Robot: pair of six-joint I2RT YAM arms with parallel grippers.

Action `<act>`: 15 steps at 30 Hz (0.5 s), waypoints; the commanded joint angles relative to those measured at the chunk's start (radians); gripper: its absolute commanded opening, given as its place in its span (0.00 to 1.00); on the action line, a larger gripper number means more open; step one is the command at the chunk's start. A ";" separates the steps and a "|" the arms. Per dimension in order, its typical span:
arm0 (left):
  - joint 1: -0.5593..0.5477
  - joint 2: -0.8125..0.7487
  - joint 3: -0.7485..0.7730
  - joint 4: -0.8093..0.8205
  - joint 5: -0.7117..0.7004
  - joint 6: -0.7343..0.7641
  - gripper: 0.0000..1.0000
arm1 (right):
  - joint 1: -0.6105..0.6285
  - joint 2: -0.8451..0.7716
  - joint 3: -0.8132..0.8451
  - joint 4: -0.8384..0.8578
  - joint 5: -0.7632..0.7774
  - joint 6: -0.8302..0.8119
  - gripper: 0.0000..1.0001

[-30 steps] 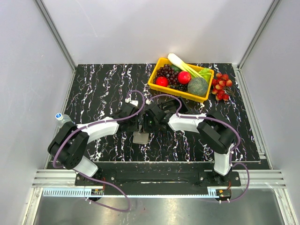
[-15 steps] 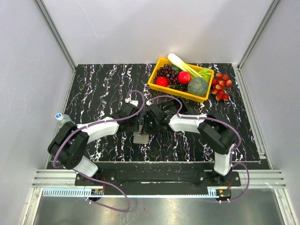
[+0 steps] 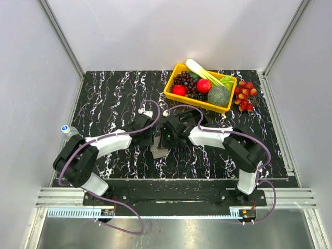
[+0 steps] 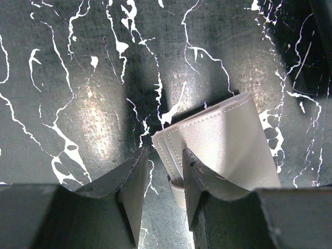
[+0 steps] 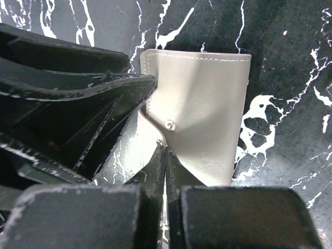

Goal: Put the credit cards into the card holder
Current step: Close the card holder at the center of the board.

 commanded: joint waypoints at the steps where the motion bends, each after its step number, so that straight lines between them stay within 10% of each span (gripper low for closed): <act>1: 0.001 0.016 -0.011 -0.034 -0.039 0.013 0.36 | -0.007 0.017 0.019 -0.005 0.035 -0.035 0.00; 15: 0.003 0.025 -0.005 -0.036 -0.030 0.019 0.35 | -0.030 -0.021 0.039 0.044 0.038 -0.153 0.00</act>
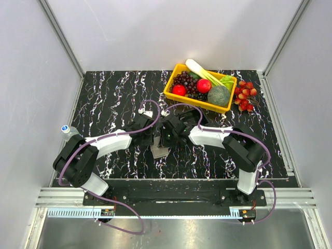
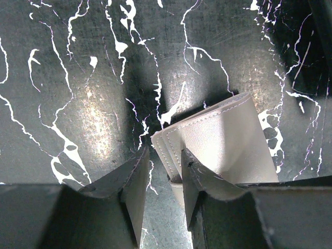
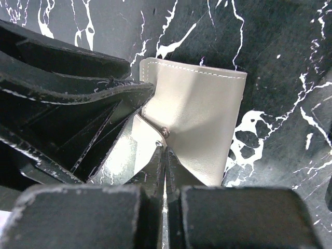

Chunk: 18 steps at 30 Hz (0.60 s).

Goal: Put the credit cards into the card holder
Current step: Close the card holder at the center of the board.

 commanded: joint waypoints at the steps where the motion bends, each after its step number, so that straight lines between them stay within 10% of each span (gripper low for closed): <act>1: 0.001 0.024 -0.007 -0.038 -0.031 0.019 0.34 | -0.023 -0.039 0.036 0.037 0.027 -0.057 0.00; 18: 0.001 0.030 -0.004 -0.036 -0.028 0.022 0.34 | -0.035 0.049 0.106 0.010 -0.004 -0.067 0.00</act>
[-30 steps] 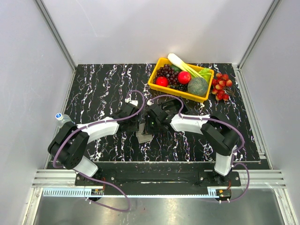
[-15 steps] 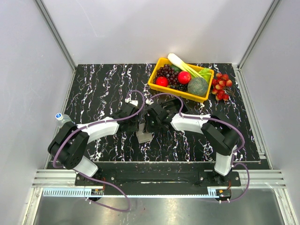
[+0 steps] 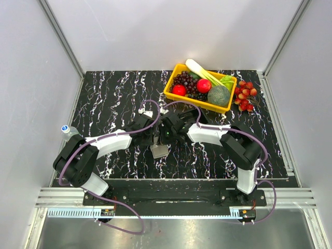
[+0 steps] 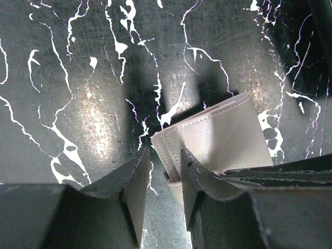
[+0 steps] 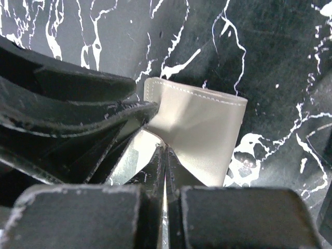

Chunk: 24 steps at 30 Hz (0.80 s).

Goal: Put the credit cards into the card holder
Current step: Close the card holder at the center of the board.

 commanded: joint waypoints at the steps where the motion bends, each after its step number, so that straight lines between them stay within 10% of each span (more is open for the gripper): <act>1: 0.001 0.026 -0.004 -0.040 -0.028 0.021 0.34 | -0.015 0.017 0.064 -0.003 0.023 -0.018 0.00; 24: 0.001 0.035 0.002 -0.050 -0.036 0.017 0.33 | -0.016 -0.044 -0.016 -0.035 -0.026 0.053 0.00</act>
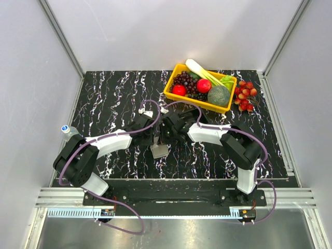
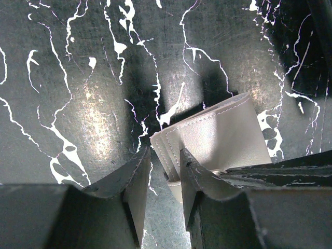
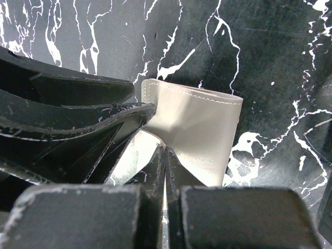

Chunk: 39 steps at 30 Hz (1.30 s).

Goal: Put the credit cards into the card holder
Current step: Close the card holder at the center of the board.

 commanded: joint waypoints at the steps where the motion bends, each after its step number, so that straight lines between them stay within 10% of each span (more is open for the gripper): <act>1: 0.002 0.034 0.001 -0.050 -0.037 0.016 0.33 | -0.007 -0.055 -0.040 -0.008 -0.029 0.033 0.00; 39: 0.000 0.028 -0.007 -0.034 -0.005 0.032 0.29 | -0.012 0.136 0.147 -0.218 0.154 -0.055 0.00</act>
